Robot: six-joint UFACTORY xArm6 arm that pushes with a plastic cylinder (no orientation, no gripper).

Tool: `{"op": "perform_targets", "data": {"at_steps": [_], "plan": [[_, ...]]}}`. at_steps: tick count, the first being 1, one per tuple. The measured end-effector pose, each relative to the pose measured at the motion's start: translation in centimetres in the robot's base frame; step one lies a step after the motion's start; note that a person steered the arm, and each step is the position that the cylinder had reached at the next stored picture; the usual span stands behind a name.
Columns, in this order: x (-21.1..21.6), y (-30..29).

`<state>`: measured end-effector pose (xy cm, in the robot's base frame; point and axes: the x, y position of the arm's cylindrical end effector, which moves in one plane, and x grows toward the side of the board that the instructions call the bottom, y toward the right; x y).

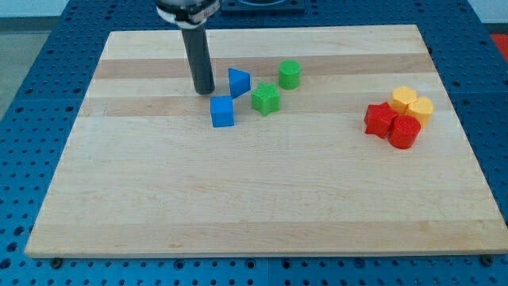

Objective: Place the green circle vertically above the green star

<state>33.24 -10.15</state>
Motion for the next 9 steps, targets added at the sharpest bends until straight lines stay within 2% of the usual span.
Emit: {"op": "perform_targets", "data": {"at_steps": [1,3,5,7,9], "plan": [[-5.5,0.5],[-9.4,12.5],[-7.6,21.4],[-2.7,22.3],[-1.2,20.5]]}}
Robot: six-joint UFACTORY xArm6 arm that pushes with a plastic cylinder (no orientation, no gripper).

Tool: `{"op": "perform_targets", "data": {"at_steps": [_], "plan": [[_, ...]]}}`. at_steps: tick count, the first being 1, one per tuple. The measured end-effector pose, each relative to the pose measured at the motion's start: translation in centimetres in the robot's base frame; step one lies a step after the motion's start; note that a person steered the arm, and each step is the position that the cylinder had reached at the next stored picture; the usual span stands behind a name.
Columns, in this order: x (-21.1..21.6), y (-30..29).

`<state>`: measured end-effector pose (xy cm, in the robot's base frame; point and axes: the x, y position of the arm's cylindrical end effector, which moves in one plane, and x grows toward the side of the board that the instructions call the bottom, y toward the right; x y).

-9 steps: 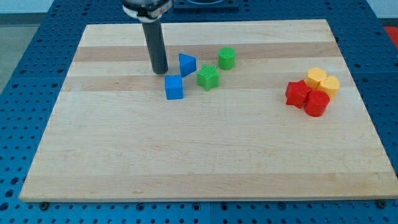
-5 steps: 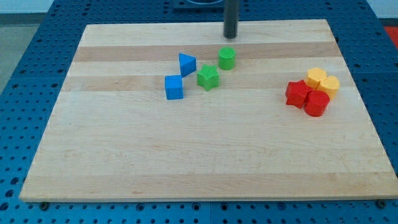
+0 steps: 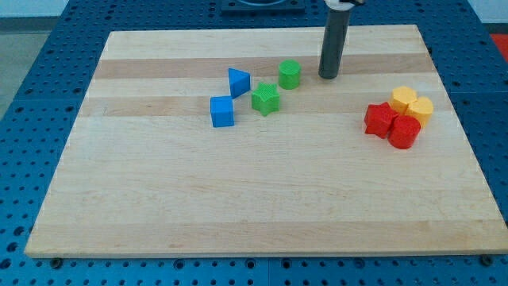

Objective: Place the green circle vertically above the green star

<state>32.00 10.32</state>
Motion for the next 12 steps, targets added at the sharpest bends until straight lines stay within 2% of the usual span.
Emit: {"op": "perform_targets", "data": {"at_steps": [4,8,12], "plan": [[2.3,-3.9],[-3.4,-2.7],[-1.5,-8.0]]}}
